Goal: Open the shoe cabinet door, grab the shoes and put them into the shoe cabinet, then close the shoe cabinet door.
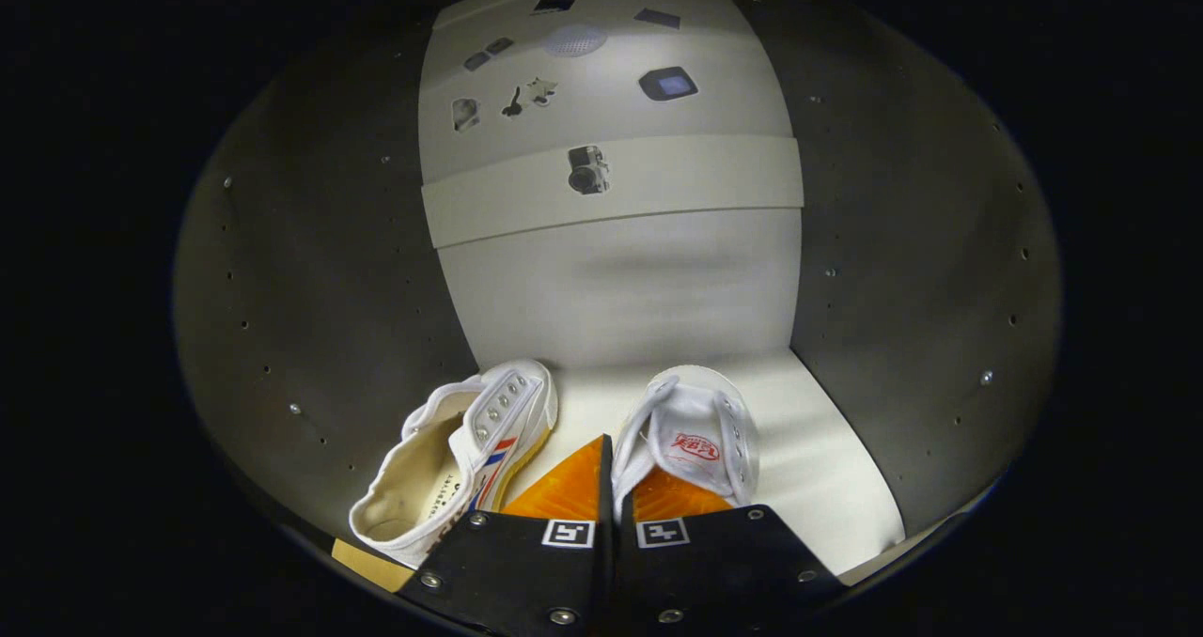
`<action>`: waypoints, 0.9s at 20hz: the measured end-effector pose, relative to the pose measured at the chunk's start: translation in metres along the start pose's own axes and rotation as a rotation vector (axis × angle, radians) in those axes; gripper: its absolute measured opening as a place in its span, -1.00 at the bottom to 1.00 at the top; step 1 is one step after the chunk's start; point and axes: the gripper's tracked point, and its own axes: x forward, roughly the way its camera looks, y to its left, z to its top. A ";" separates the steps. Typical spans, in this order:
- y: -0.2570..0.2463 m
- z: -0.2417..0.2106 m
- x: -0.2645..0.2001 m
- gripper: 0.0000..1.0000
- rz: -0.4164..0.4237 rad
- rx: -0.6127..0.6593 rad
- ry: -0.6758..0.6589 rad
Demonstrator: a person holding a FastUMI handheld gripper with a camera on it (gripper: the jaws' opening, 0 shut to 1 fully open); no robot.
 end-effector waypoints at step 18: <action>0.032 0.003 -0.055 0.51 0.019 -0.059 -0.026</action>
